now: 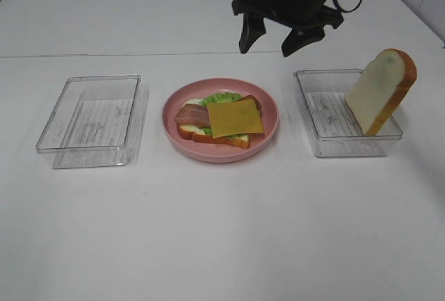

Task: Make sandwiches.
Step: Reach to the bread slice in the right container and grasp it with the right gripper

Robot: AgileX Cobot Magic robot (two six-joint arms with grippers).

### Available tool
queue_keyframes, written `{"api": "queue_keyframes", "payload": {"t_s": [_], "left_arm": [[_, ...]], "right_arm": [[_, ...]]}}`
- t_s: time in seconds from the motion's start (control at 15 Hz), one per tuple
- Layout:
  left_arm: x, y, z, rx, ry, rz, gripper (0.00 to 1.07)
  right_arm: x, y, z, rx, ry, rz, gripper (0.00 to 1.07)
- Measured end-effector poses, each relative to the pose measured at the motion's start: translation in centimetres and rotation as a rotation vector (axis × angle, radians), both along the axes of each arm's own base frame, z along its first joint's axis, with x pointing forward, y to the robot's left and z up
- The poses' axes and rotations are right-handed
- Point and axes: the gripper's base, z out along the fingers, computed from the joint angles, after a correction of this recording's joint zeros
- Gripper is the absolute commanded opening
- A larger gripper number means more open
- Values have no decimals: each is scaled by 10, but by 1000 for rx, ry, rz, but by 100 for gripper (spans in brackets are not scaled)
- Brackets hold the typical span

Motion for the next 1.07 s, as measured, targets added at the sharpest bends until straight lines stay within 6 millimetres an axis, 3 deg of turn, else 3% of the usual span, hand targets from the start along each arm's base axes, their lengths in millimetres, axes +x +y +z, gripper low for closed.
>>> {"api": "queue_keyframes", "payload": {"t_s": [0.13, 0.27, 0.33, 0.6, 0.73, 0.87, 0.93, 1.07], "left_arm": [[0, 0, 0, 0, 0, 0, 77], [0, 0, 0, 0, 0, 0, 77], [0, 0, 0, 0, 0, 0, 77], [0, 0, 0, 0, 0, 0, 77], [0, 0, 0, 0, 0, 0, 77], [0, 0, 0, 0, 0, 0, 77], [0, 0, 0, 0, 0, 0, 77], [0, 0, 0, 0, 0, 0, 77]], "right_arm": [[1, -28, 27, 2, -55, -59, 72], [2, -71, 52, 0, -82, -149, 72], [-1, -113, 64, -24, -69, -228, 72], [-4, -166, 59, -114, 6, -316, 72], [-2, -184, 55, -128, 20, -337, 72], [1, -193, 43, -135, 49, -342, 72], [8, -194, 23, -135, 99, -308, 72], [12, -193, 8, -116, 136, -290, 72]]}}
